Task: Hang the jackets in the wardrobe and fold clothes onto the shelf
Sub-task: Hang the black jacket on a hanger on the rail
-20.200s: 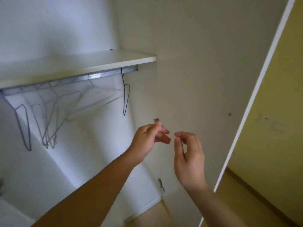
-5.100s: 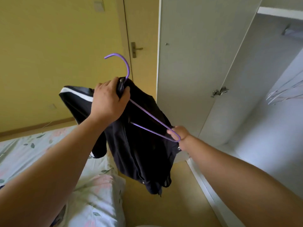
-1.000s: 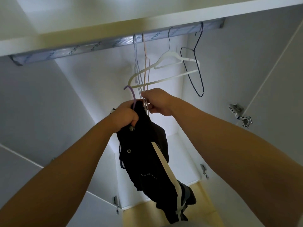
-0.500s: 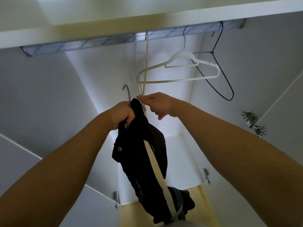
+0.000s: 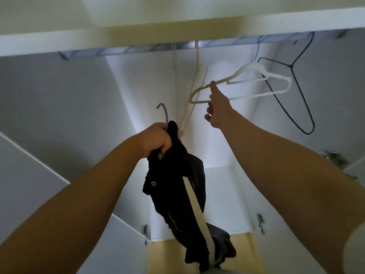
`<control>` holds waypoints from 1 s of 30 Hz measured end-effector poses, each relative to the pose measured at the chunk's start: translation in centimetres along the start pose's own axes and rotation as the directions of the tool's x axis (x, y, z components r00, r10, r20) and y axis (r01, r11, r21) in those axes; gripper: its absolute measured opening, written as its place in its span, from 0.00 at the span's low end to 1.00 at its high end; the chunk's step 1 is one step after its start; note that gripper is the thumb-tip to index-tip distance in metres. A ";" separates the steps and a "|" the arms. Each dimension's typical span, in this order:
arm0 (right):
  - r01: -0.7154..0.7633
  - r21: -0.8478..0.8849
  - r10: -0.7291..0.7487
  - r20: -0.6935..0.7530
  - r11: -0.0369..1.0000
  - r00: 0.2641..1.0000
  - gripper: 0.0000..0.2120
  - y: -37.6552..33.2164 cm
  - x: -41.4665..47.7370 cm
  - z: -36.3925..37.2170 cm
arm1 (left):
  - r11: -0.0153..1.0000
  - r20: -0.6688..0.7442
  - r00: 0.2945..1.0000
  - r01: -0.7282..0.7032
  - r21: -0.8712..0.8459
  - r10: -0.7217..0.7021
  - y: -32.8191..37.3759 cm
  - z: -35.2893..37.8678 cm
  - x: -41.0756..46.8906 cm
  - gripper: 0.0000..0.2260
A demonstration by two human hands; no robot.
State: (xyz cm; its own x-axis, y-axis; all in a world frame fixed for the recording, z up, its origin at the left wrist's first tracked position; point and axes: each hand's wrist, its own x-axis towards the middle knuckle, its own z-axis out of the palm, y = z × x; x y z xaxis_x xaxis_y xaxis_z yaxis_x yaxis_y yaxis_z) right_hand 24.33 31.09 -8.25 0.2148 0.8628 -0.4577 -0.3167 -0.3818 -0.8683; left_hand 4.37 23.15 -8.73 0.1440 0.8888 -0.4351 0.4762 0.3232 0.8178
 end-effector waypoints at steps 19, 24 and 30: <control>0.165 -0.195 -0.195 -0.144 0.967 0.970 0.14 -0.1 -1.5 -2.7 | 0.997 0.045 0.999 -0.031 0.075 0.027 1.0 1.0 0.5 0.19; 0.183 -0.392 -0.255 -0.141 0.902 0.956 0.16 0.0 -2.8 -6.5 | 0.991 0.074 0.996 -0.067 0.112 0.059 2.5 3.1 0.8 0.22; 0.277 -0.576 -0.350 -0.016 0.769 0.937 0.17 -1.5 -4.3 -11.0 | 0.976 0.099 0.990 -0.122 0.183 0.105 5.2 6.5 0.2 0.23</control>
State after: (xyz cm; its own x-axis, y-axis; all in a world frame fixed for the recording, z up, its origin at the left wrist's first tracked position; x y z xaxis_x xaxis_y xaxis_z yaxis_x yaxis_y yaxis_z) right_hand 34.03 24.30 -7.11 0.3268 0.9364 -0.1281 0.3481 -0.2453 -0.9048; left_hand 12.54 22.87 -7.00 0.2784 0.8813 -0.3817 0.6054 0.1475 0.7821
